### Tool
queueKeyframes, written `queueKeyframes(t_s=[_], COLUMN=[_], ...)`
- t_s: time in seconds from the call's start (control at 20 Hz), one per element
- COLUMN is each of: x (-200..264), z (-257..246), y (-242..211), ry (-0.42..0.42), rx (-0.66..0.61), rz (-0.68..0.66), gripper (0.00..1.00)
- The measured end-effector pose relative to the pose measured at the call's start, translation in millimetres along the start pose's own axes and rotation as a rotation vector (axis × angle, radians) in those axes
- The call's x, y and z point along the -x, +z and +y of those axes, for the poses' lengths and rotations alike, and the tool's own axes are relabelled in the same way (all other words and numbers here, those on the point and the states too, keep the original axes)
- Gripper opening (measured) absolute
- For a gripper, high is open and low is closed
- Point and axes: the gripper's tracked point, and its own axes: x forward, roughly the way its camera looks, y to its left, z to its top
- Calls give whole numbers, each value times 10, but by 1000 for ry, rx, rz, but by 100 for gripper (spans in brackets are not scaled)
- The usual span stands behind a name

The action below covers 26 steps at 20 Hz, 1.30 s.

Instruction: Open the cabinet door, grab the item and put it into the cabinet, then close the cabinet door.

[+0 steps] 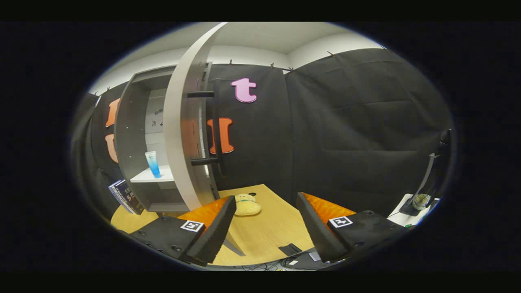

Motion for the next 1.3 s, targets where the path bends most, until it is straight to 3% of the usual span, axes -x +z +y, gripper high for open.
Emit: queueKeyframes(t_s=[0.5, 1.3], x=[208, 343], z=[778, 2087], y=[-116, -353], ry=[94, 174], rx=[-16, -16], rz=[13, 42], gripper=[96, 96])
